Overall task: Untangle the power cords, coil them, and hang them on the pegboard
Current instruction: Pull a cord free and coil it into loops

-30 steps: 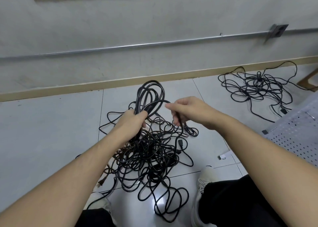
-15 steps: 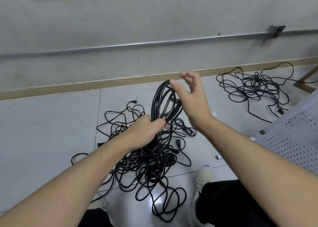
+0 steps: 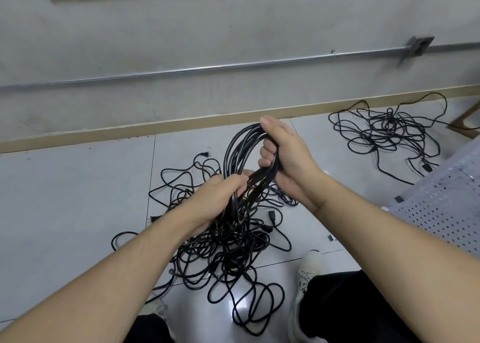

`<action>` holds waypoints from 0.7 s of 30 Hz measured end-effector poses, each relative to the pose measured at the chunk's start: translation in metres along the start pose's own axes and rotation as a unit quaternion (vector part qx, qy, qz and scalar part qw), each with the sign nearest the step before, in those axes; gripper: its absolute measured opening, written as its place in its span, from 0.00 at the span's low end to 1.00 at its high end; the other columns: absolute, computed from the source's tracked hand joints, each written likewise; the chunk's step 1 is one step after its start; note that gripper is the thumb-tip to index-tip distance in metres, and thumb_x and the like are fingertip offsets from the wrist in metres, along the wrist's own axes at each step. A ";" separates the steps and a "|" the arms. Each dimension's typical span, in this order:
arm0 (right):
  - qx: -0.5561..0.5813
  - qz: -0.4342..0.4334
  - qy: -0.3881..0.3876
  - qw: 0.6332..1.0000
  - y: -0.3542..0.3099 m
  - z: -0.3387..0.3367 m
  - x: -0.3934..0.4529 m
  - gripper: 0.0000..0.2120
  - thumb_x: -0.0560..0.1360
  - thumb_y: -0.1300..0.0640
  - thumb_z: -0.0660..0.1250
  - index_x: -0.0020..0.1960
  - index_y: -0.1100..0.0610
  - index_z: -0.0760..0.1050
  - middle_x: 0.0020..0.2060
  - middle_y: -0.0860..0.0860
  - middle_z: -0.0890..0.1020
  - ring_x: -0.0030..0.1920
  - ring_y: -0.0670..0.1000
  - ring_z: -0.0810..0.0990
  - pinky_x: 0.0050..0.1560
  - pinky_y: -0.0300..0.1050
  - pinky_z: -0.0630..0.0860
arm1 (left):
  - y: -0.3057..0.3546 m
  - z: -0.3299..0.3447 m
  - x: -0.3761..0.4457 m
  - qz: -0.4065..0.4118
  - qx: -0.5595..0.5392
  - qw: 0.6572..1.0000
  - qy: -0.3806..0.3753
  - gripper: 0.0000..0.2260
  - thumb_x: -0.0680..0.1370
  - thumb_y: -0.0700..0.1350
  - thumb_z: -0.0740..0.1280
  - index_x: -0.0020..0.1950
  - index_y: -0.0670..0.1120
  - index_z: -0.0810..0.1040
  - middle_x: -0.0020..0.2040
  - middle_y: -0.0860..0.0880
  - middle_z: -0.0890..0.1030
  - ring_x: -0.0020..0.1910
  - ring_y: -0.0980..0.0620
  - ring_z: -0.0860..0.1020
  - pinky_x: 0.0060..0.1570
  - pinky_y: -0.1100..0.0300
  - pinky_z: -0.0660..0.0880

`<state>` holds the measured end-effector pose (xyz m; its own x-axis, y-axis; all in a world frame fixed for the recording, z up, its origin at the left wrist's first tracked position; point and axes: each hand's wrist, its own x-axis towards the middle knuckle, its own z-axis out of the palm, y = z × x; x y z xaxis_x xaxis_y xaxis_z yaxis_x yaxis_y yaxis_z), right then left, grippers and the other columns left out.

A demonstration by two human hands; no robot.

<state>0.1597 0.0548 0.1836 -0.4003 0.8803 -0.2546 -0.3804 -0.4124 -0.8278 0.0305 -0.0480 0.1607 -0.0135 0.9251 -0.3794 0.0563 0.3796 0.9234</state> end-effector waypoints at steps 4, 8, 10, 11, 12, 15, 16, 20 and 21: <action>0.055 0.045 -0.037 0.997 -0.004 -0.002 -0.004 0.03 0.81 0.52 0.67 0.51 0.50 0.74 0.24 0.46 0.61 0.21 0.43 0.58 0.19 0.33 0.57 | -0.003 0.003 0.000 0.018 0.019 0.999 -0.048 0.16 0.74 0.57 0.67 0.33 0.48 0.69 0.27 0.54 0.70 0.30 0.52 0.70 0.35 0.55 0.69; 0.051 0.051 -0.049 0.996 -0.004 -0.004 -0.008 0.05 0.81 0.51 0.68 0.52 0.51 0.74 0.24 0.45 0.61 0.20 0.42 0.57 0.18 0.32 0.57 | 0.005 0.008 -0.007 0.031 -0.039 0.988 -0.146 0.13 0.84 0.46 0.62 0.43 0.46 0.81 0.46 0.46 0.87 0.49 0.46 0.86 0.42 0.57 0.80; 0.045 0.046 -0.051 0.997 -0.003 -0.004 -0.006 0.04 0.81 0.50 0.68 0.52 0.50 0.76 0.26 0.46 0.61 0.21 0.43 0.58 0.19 0.32 0.58 | 0.004 0.009 -0.006 0.032 -0.096 0.981 -0.167 0.09 0.81 0.47 0.63 0.44 0.46 0.80 0.49 0.45 0.85 0.49 0.42 0.86 0.43 0.54 0.82; 0.043 0.045 -0.050 0.997 -0.002 -0.004 -0.005 0.05 0.81 0.50 0.67 0.54 0.50 0.76 0.26 0.46 0.62 0.22 0.43 0.59 0.19 0.32 0.59 | 0.003 0.009 -0.006 0.037 -0.116 0.978 -0.171 0.08 0.80 0.47 0.64 0.46 0.47 0.82 0.48 0.45 0.83 0.45 0.41 0.85 0.48 0.48 0.82; 0.043 0.044 -0.047 0.997 -0.001 -0.004 -0.003 0.05 0.81 0.50 0.67 0.54 0.50 0.76 0.26 0.46 0.62 0.22 0.43 0.60 0.20 0.33 0.60 | 0.002 0.009 -0.005 0.042 -0.130 0.976 -0.169 0.08 0.79 0.47 0.64 0.47 0.48 0.82 0.46 0.45 0.81 0.41 0.43 0.84 0.53 0.42 0.81; 0.033 0.045 -0.035 0.998 0.003 -0.002 -0.001 0.08 0.82 0.47 0.66 0.53 0.50 0.72 0.28 0.46 0.66 0.25 0.43 0.64 0.23 0.35 0.66 | -0.002 0.008 -0.002 0.037 -0.169 0.973 -0.153 0.07 0.79 0.48 0.66 0.48 0.48 0.82 0.42 0.47 0.75 0.32 0.51 0.75 0.43 0.49 0.80; 0.032 0.054 -0.039 0.997 0.006 -0.001 -0.002 0.11 0.83 0.43 0.63 0.54 0.51 0.72 0.29 0.47 0.68 0.26 0.44 0.66 0.24 0.36 0.68 | -0.002 0.007 -0.001 0.036 -0.182 0.972 -0.146 0.06 0.79 0.48 0.66 0.47 0.48 0.82 0.41 0.47 0.75 0.32 0.52 0.73 0.39 0.54 0.79; -0.014 0.155 -0.119 0.981 0.026 -0.008 -0.004 0.28 0.84 0.35 0.46 0.60 0.55 0.73 0.34 0.52 0.77 0.28 0.50 0.73 0.30 0.44 0.74 | 0.005 -0.003 0.004 0.069 -0.270 0.955 -0.099 0.06 0.79 0.48 0.66 0.46 0.49 0.82 0.40 0.49 0.75 0.31 0.53 0.71 0.35 0.58 0.76; -0.066 0.171 -0.141 0.973 0.031 -0.010 -0.005 0.28 0.85 0.37 0.43 0.58 0.55 0.73 0.33 0.51 0.78 0.29 0.50 0.75 0.34 0.45 0.75 | 0.007 -0.007 0.006 0.082 -0.298 0.948 -0.083 0.05 0.80 0.48 0.66 0.47 0.49 0.80 0.40 0.49 0.75 0.31 0.54 0.71 0.35 0.59 0.75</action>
<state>0.1583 0.0397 0.1542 -0.7045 0.5903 -0.3940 -0.0820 -0.6191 -0.7810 0.0235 -0.0396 0.1657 0.1061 0.9769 -0.1855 -0.5296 0.2134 0.8210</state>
